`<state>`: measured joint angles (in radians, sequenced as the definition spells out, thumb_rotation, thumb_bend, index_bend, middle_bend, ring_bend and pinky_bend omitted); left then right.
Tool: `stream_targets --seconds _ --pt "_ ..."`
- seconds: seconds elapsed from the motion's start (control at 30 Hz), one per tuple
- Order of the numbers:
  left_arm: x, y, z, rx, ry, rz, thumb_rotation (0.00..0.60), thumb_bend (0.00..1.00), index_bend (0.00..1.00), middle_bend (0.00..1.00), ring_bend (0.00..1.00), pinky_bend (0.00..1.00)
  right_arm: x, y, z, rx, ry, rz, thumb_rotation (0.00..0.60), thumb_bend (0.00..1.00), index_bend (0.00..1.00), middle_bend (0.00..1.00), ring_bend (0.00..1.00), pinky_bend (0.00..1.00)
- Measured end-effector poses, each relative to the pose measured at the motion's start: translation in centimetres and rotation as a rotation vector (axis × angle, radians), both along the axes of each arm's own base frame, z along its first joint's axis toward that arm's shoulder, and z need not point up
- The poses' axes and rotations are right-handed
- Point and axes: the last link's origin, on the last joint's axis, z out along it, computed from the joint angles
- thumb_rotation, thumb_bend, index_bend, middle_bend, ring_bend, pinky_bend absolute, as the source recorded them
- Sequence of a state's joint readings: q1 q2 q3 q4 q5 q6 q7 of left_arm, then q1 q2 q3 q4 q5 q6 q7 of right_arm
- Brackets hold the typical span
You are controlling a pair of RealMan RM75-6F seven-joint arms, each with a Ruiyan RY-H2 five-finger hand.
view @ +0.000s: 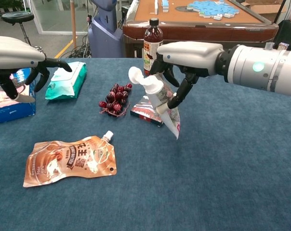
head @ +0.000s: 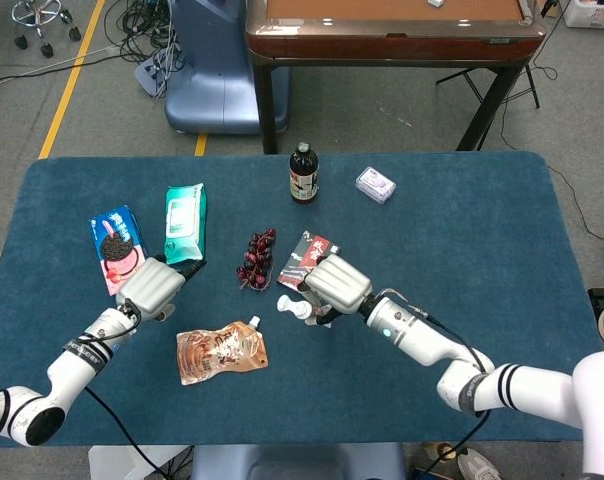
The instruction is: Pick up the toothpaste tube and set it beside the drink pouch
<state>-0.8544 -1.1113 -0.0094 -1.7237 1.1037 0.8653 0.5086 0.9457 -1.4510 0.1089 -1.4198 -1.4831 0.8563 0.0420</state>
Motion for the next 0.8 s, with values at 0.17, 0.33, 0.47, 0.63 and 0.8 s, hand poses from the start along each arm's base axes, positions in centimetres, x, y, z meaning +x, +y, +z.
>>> stream_targets --seconds 0.17,0.33,0.47,0.63,0.8 --pt "0.2 0.1 -0.1 -0.002 -0.003 -0.003 0.600 0.26 0.06 0.51 0.49 0.25 0.3 -0.3 0.1 0.029 0.054 -0.027 0.600 0.16 0.65 0.59 0.59 0.39" --pt "0.5 0.1 -0.2 -0.004 -0.009 -0.007 0.600 0.26 0.06 0.51 0.49 0.25 0.9 -0.7 0.2 0.060 0.115 -0.059 0.600 0.09 0.42 0.47 0.46 0.31" --pt "0.5 0.1 -0.2 -0.003 -0.012 -0.003 0.600 0.26 0.06 0.51 0.49 0.25 1.7 -0.9 0.5 0.049 0.158 -0.058 0.600 0.02 0.19 0.28 0.32 0.27" --pt "0.2 0.1 0.5 0.020 -0.033 0.013 0.600 0.26 0.06 0.50 0.49 0.25 2.4 -1.0 2.1 -0.002 0.158 -0.070 0.600 0.00 0.03 0.11 0.20 0.25" --pt "-0.7 0.1 1.6 0.063 -0.108 0.066 0.600 0.26 0.06 0.46 0.45 0.25 1.3 -1.0 5.7 -0.097 0.116 -0.116 0.600 0.00 0.03 0.12 0.20 0.25"
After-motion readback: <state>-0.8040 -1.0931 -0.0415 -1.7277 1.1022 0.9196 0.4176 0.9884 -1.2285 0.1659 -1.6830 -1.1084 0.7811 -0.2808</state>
